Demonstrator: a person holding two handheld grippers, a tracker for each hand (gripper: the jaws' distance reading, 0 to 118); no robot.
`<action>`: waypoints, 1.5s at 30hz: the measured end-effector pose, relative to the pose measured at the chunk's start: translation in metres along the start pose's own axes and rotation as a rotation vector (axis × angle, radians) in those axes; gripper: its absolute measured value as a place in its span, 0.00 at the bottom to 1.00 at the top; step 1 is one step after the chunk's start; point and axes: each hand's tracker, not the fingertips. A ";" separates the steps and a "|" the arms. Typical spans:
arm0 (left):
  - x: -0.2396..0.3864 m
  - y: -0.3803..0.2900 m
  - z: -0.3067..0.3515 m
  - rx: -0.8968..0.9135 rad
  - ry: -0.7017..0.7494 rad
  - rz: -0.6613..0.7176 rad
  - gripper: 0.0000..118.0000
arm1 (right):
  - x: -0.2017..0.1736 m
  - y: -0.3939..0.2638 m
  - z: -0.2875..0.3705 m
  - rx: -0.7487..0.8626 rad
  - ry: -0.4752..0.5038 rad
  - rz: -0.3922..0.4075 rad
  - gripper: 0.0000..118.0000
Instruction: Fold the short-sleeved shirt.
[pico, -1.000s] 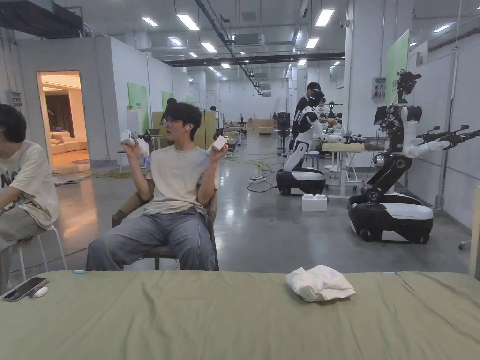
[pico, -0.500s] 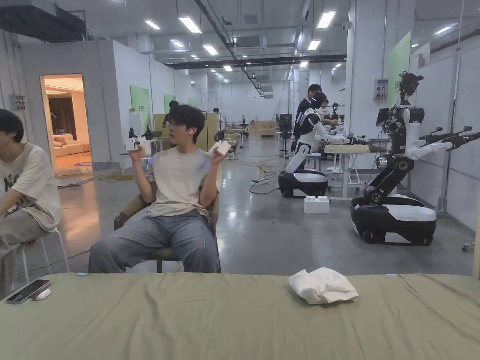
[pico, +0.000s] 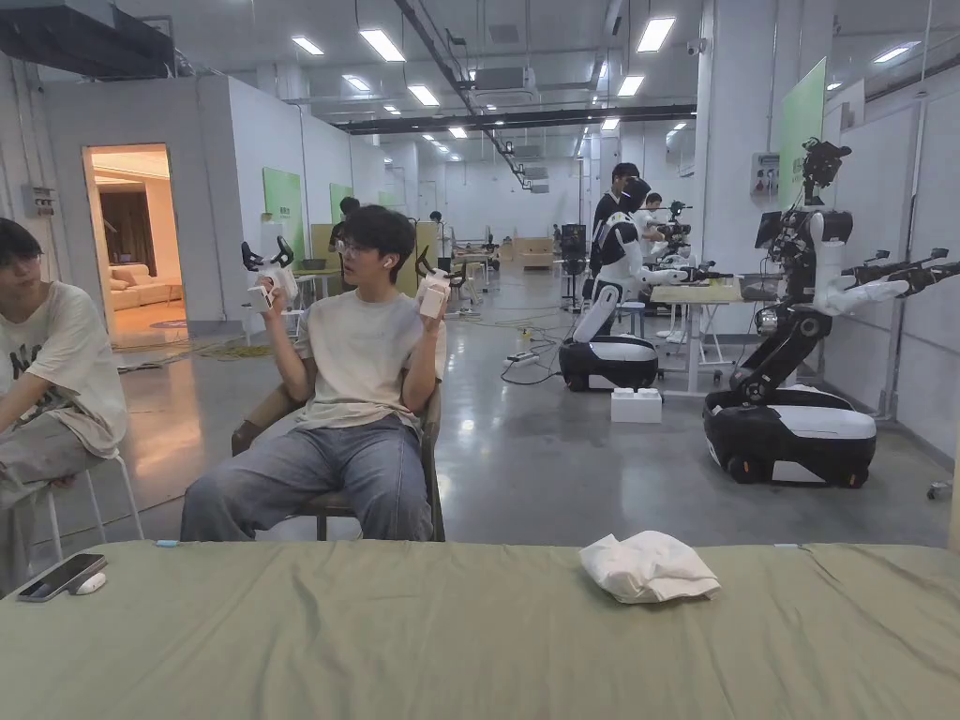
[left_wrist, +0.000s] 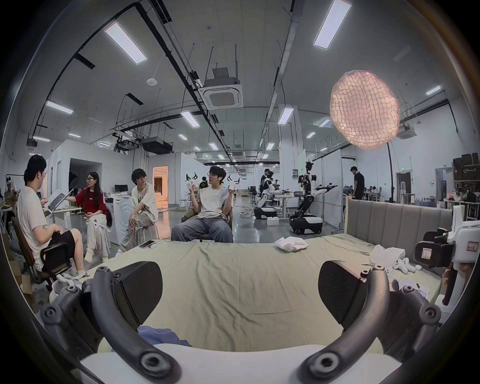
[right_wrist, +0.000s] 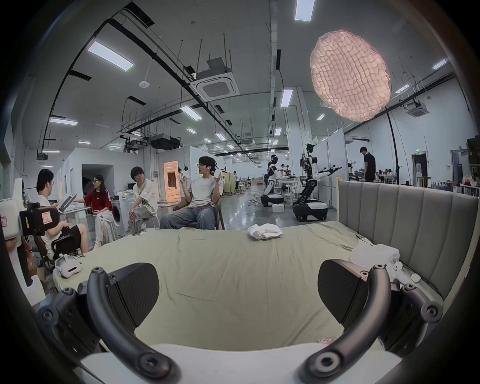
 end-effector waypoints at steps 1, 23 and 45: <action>0.000 0.000 0.000 -0.004 0.001 -0.001 1.00 | 0.000 0.000 0.000 0.000 -0.001 -0.001 1.00; -0.002 -0.004 -0.002 -0.033 0.013 0.026 1.00 | 0.000 0.000 -0.005 -0.036 -0.029 -0.080 1.00; -0.001 -0.004 -0.006 -0.054 -0.018 0.066 1.00 | -0.019 0.011 -0.023 -0.256 -0.175 -0.201 1.00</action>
